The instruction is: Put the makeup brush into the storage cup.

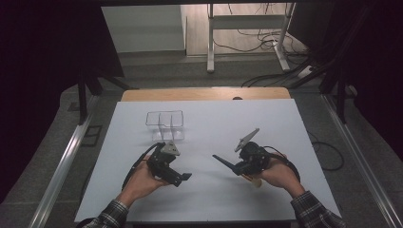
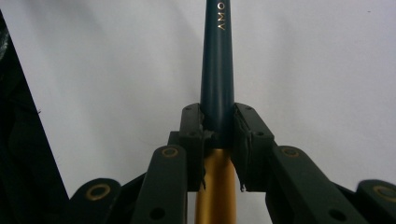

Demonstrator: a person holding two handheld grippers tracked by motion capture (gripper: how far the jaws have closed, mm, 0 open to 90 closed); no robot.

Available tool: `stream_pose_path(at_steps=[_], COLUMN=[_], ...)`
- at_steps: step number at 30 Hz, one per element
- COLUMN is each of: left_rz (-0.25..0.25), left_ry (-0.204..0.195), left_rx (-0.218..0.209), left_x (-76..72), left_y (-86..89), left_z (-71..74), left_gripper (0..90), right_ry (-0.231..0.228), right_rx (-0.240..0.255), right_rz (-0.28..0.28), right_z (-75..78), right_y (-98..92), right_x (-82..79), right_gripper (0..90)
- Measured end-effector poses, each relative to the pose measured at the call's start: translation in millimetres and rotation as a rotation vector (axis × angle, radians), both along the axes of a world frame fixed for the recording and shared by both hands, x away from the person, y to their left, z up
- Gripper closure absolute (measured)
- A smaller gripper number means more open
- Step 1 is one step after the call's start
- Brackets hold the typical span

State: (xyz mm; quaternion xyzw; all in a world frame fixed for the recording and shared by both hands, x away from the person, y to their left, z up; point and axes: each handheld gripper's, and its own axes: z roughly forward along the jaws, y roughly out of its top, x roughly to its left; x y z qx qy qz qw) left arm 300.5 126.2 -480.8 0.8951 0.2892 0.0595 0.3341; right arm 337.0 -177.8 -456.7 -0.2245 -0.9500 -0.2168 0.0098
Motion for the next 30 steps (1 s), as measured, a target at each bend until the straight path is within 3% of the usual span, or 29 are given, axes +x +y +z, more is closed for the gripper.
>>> stream_pose_path(at_steps=[23, 30], left_rz=[-0.108, -0.144], left_ry=[-0.035, -0.062], left_rx=[0.056, 0.063], left_x=[6.3, 5.0], left_y=[-37.2, -47.8], left_z=[-2.8, -3.2], left_gripper=[3.7, 8.8], right_ry=[0.038, 0.048], right_rx=[-0.011, -0.012], right_rz=[0.080, 0.095], right_z=[-3.7, -4.5], right_y=[30.2, 37.3], right_x=[-6.6, -7.9], right_gripper=[74.0, 74.0])
